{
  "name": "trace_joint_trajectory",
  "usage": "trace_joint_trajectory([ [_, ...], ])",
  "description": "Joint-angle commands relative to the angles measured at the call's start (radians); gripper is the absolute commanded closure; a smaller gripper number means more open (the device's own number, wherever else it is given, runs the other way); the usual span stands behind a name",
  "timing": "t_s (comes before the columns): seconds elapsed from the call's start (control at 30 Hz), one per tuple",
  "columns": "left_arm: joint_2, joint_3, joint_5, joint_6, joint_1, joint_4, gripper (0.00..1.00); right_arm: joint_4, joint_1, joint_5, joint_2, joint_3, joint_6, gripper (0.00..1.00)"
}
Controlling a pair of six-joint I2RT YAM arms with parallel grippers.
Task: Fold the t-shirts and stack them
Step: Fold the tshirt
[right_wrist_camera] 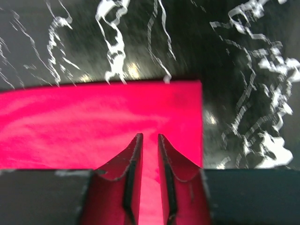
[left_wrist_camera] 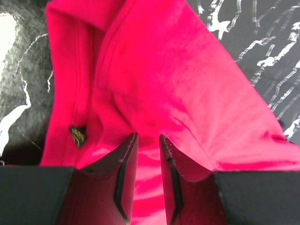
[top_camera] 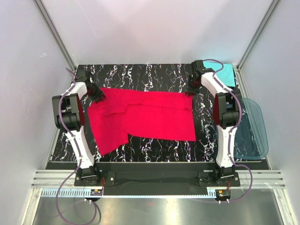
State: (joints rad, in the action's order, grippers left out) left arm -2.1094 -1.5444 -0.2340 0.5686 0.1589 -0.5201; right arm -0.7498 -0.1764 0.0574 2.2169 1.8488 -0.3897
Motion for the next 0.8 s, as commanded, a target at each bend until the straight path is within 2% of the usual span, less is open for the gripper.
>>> trace_joint_trajectory([
  [0.0, 0.091, 0.01, -0.039, 0.004, 0.002, 0.077, 0.7, 0.043, -0.002, 0.022, 0.033, 0.07, -0.054, 0.76],
  [0.1, 0.077, 0.004, -0.028, 0.005, 0.004, 0.083, 0.7, 0.044, -0.002, 0.021, 0.064, 0.078, -0.074, 0.78],
  [0.3, -0.052, -0.072, -0.011, -0.004, 0.019, 0.057, 0.7, 0.044, 0.002, -0.027, 0.113, 0.052, -0.069, 0.77],
  [0.4, -0.095, -0.08, -0.014, 0.007, 0.025, 0.068, 0.71, 0.029, 0.002, -0.053, 0.153, 0.078, -0.022, 0.76],
  [0.53, -0.121, -0.101, -0.028, 0.022, 0.028, 0.085, 0.71, -0.019, 0.003, -0.145, 0.214, 0.171, 0.063, 0.75],
  [0.7, -0.077, -0.117, -0.057, 0.047, 0.021, 0.094, 0.7, -0.008, 0.003, -0.133, 0.259, 0.308, 0.135, 0.73],
  [0.73, -0.055, -0.114, -0.051, 0.05, 0.019, 0.088, 0.69, -0.026, 0.002, -0.125, 0.266, 0.375, 0.144, 0.71],
  [0.77, -0.029, -0.105, -0.036, 0.05, 0.018, 0.088, 0.61, -0.04, 0.003, -0.114, 0.274, 0.415, 0.149, 0.69],
])
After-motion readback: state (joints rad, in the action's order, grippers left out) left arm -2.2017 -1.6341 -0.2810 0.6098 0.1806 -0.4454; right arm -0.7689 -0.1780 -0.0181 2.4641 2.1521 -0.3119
